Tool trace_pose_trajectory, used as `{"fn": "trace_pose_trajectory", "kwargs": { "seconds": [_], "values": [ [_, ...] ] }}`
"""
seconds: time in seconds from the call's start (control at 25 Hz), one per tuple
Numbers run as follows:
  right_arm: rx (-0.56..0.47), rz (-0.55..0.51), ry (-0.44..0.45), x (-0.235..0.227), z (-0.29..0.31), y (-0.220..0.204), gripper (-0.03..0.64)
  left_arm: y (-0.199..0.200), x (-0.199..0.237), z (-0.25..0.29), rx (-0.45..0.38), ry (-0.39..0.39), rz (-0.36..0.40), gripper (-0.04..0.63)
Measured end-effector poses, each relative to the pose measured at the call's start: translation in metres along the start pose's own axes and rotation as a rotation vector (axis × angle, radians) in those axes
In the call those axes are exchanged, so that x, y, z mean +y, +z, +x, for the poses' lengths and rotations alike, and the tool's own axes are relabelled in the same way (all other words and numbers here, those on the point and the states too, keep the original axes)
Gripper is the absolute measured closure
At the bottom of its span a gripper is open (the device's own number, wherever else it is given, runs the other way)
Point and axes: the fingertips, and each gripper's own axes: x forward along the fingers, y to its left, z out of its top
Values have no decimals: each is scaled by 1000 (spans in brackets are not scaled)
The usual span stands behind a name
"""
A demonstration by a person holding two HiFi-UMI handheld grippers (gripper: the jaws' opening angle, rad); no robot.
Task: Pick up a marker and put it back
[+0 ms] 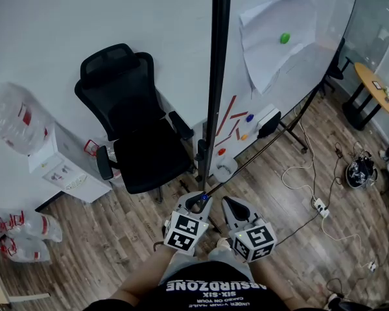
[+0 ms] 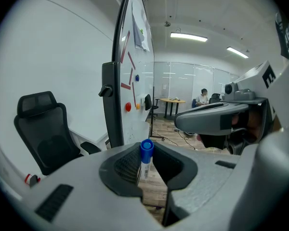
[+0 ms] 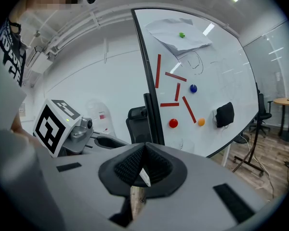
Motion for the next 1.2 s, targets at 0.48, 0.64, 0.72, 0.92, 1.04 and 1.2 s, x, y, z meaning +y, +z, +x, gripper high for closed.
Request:
{"fn": "trace_pose_trajectory", "kwargs": {
  "seconds": [0.48,0.64,0.72,0.92,1.04,1.2],
  "values": [
    [-6,-1,0,2,-3,2,620,34,7,-22,-60,30,7,517],
    [-5,0,0,1,-4,2,620,53,10,-32,-109,39,1,517],
    [-7,1,0,2,-4,2,620,63,11,-37,-135,42,-6,517],
    [-10,-2,2,2,-5,3,620,89,13,-52,-209,58,-2,517],
    [-12,-1,2,2,-5,4,620,98,13,-57,-229,65,17,517],
    [-14,-2,1,2,-5,5,620,101,13,-58,-238,68,20,517]
  ]
}}
